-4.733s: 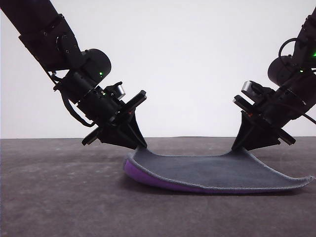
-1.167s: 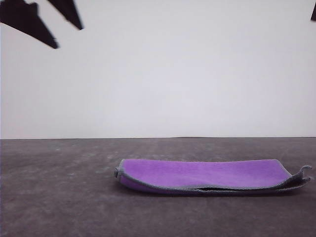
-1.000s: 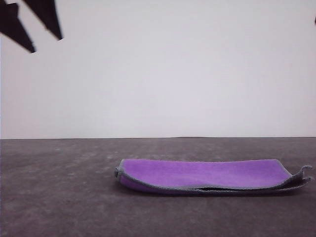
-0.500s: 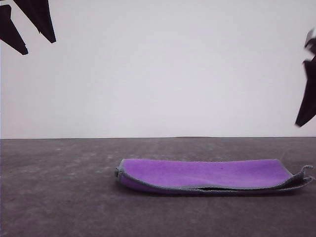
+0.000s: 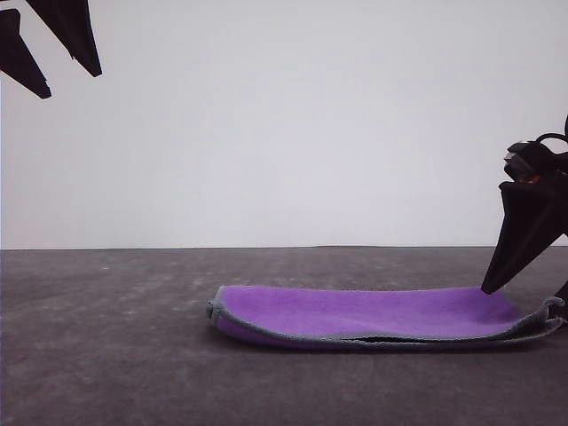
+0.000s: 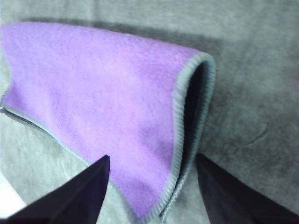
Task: Fold clothes
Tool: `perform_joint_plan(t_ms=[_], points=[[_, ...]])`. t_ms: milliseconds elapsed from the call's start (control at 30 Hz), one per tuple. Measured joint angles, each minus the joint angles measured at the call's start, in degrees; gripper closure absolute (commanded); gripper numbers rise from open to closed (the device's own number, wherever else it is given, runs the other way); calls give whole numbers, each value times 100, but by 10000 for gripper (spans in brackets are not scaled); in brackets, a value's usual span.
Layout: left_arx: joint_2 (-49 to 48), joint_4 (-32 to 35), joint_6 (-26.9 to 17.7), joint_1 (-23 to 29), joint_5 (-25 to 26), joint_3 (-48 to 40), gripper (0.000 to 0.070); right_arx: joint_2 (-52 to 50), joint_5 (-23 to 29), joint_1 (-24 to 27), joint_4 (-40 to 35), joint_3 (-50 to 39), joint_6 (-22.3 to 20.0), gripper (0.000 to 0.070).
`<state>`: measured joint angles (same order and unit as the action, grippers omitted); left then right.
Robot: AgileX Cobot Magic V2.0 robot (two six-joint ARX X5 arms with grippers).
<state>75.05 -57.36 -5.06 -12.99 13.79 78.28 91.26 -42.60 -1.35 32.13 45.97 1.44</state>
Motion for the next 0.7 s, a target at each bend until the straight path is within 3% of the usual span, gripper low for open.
perform_joint_plan(t_ms=[33,167,267,433,700], points=[[0,0,0,0,4,0,266,29,-19,-21,-35,5,14,363],[0,-2,0,-4,5,0,266,122,11,-129,-221,12,44,609],[0,0,0,-4,4,0,266,174,61,-200,-314,8,47,690],[0,4,0,-4,6,0,266,179,17,-241,-467,7,50,697],[0,38,0,-4,6,0,266,179,-822,-689,-1181,7,229,697]])
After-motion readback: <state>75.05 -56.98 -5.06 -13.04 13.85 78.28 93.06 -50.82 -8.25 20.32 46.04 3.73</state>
